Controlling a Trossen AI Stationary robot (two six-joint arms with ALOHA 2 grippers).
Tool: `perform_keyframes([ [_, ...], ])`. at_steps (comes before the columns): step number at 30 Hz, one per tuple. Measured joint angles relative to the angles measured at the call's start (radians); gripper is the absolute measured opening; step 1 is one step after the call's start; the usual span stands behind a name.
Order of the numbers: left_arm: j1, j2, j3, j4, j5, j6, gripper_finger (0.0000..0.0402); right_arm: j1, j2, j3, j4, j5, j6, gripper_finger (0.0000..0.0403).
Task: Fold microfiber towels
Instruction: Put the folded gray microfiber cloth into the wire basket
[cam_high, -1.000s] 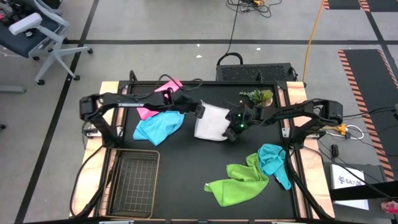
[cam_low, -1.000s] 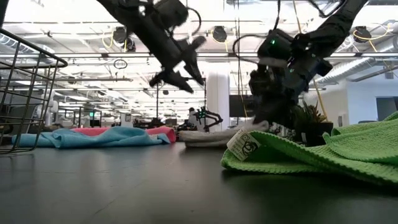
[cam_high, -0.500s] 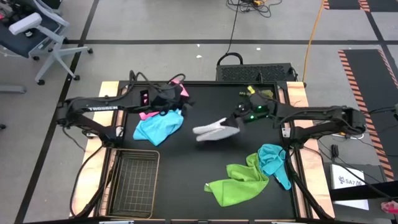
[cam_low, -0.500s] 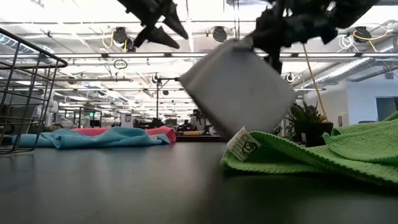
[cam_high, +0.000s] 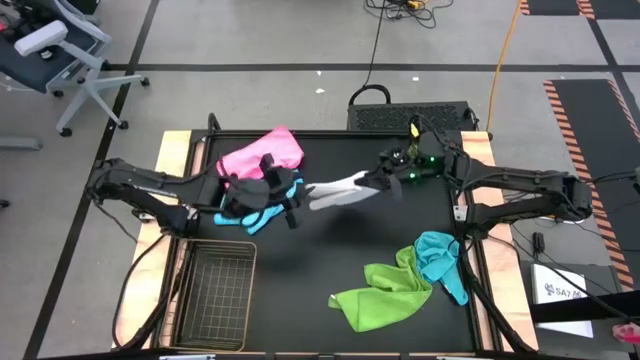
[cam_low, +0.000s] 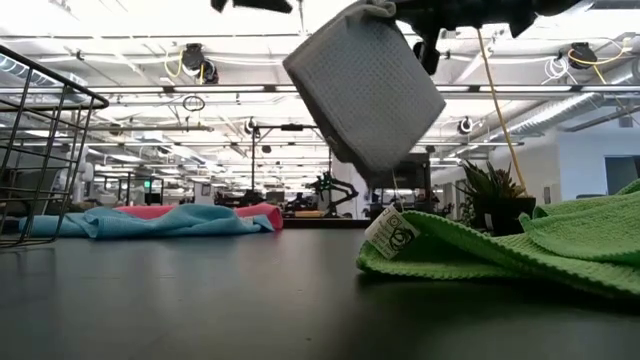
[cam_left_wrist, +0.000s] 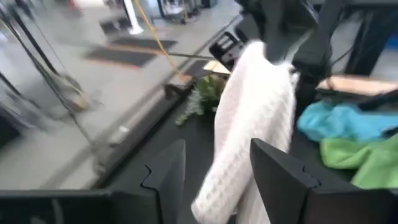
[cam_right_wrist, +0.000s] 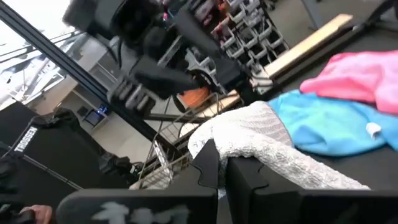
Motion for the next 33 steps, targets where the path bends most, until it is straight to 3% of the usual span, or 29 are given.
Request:
perform_keyframes([
  [3, -0.05, 0.013, -0.003, -0.004, -0.116, 0.124, 0.0182, -0.01, 0.0, 0.017, -0.004, 0.0, -0.009, 0.0],
  [6, -0.067, 0.015, -0.003, 0.012, -0.16, 0.152, 0.0182, -0.021, 0.0, 0.028, -0.003, 0.0, -0.01, 0.0],
  [11, -0.072, 0.015, -0.002, 0.046, -0.147, 0.145, 0.0182, -0.039, 0.001, 0.028, -0.013, 0.001, -0.011, 0.0],
  [18, -0.049, 0.06, -0.003, 0.044, -0.028, 0.088, 0.0182, -0.064, 0.016, 0.028, 0.04, 0.029, -0.021, 0.0],
  [22, -0.04, 0.088, -0.002, 0.086, -0.014, 0.099, 0.0185, -0.066, 0.036, 0.028, 0.049, 0.026, -0.021, 0.0],
  [33, 0.014, 0.11, -0.001, 0.069, -0.007, 0.092, 0.0262, -0.064, 0.056, 0.028, 0.057, -0.001, 0.007, 0.0],
])
